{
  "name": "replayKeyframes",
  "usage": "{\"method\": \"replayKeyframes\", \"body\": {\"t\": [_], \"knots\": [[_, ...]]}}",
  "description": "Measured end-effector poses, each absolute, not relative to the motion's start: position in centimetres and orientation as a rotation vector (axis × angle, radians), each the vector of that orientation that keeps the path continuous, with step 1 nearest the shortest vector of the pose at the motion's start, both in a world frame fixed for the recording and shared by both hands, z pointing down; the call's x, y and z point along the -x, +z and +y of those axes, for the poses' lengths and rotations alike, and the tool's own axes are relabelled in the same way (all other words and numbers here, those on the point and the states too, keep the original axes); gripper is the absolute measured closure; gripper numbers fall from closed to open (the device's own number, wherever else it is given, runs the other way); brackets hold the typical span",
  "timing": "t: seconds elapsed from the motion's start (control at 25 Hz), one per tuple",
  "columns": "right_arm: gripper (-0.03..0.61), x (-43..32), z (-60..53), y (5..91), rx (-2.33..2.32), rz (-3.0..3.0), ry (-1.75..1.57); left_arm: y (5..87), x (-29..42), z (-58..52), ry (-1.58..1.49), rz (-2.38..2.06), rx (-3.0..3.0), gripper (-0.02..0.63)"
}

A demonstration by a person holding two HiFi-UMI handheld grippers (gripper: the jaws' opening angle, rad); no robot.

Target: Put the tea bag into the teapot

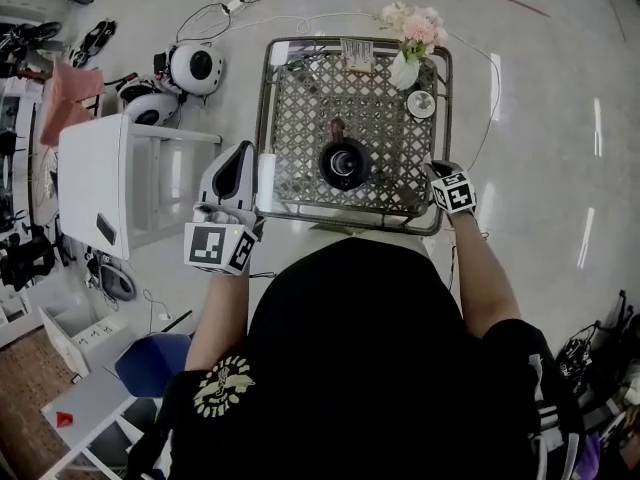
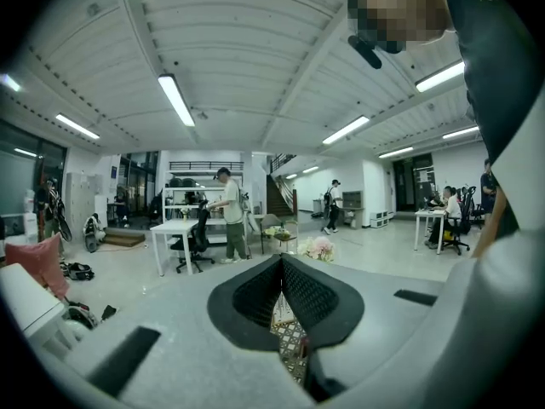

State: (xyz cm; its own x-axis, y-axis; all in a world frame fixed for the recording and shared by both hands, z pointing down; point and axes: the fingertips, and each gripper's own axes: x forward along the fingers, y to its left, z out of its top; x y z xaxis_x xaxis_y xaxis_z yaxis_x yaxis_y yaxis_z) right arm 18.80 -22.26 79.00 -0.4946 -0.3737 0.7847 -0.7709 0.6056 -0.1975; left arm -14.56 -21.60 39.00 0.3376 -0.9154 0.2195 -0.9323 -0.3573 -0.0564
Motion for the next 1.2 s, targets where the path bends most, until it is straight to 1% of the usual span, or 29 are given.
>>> {"method": "replayKeyframes", "body": {"t": [0.52,0.84,1.2], "knots": [[0.549,-18.3,-23.5,70.4,-1.109,-2.196,0.713,38.9,14.4,-25.9,0.172,-1.582,-2.601,0.617],[0.549,-18.1,-24.3,60.8,-1.282,-2.342,0.617,38.5,13.1,-27.5,0.119,-1.489,-2.677,0.617],[0.549,-17.9,-23.1,49.9,-1.334,-2.554,0.489,37.1,12.1,-26.3,0.099,-1.487,-2.699,0.616]]}}
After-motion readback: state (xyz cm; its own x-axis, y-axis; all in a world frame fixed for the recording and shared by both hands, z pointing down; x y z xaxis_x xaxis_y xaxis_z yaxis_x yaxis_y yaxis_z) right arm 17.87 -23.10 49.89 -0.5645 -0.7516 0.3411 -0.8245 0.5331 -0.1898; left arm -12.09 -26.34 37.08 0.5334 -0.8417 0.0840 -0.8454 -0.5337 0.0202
